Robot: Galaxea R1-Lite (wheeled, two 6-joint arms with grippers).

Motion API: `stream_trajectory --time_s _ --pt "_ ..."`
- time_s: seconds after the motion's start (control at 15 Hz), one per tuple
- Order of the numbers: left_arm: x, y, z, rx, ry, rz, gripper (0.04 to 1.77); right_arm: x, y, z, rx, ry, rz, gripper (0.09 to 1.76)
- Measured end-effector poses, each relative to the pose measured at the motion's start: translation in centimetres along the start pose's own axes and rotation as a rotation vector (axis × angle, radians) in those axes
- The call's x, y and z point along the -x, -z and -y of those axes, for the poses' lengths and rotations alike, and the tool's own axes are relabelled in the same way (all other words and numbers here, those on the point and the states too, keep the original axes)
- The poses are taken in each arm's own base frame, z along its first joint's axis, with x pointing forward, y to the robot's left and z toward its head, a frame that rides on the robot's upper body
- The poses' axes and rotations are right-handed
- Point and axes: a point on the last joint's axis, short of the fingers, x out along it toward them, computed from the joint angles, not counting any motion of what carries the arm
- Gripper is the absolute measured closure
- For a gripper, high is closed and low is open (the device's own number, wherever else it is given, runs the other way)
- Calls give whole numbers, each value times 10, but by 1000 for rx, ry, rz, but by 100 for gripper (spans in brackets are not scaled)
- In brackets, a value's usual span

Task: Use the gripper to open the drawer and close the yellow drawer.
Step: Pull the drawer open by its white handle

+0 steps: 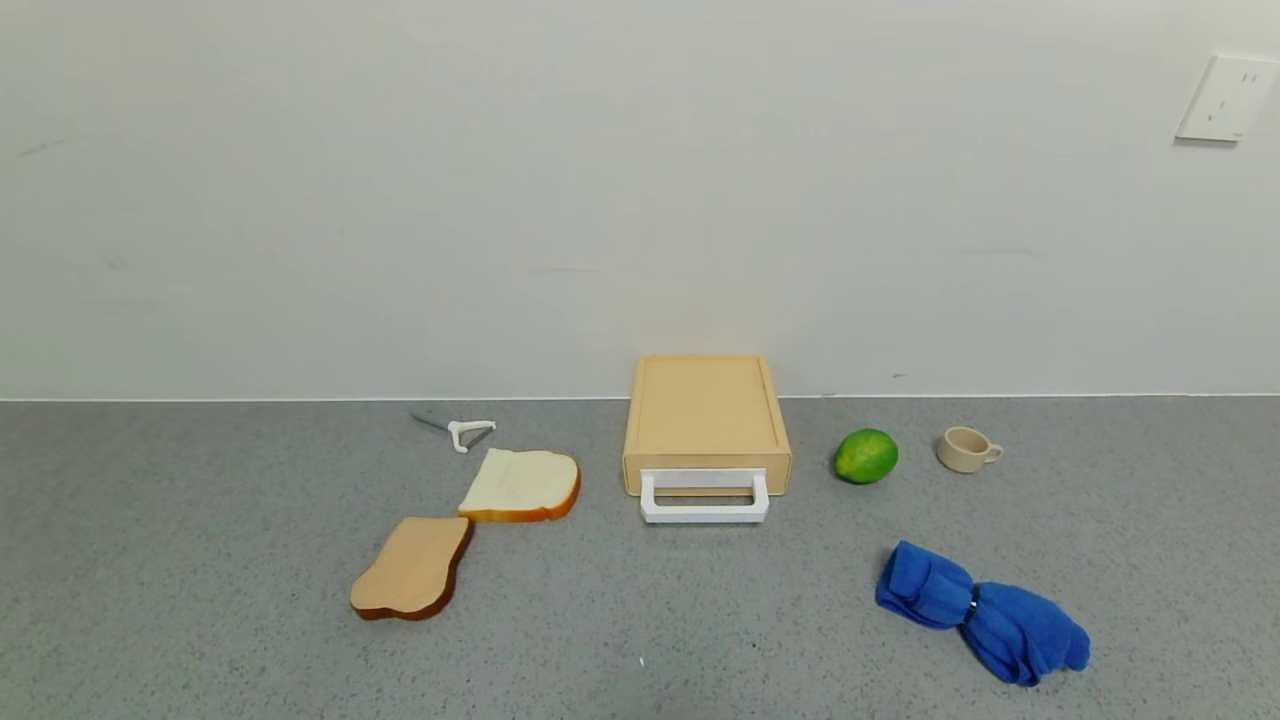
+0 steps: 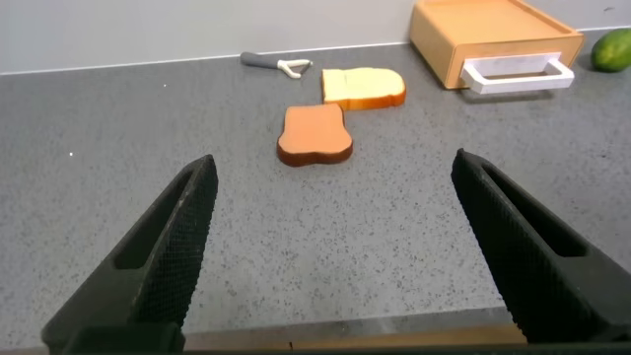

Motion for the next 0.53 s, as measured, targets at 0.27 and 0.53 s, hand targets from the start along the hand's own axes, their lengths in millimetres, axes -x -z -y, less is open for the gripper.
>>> stream_trajectory --time_s 0.27,0.53 --pt "5 -44 0 0 17 -8 9 0 0 0 0 0 0 14" --pt "-17 -99 -2 -1 67 -69 9 0 0 0 0 0 0 14"
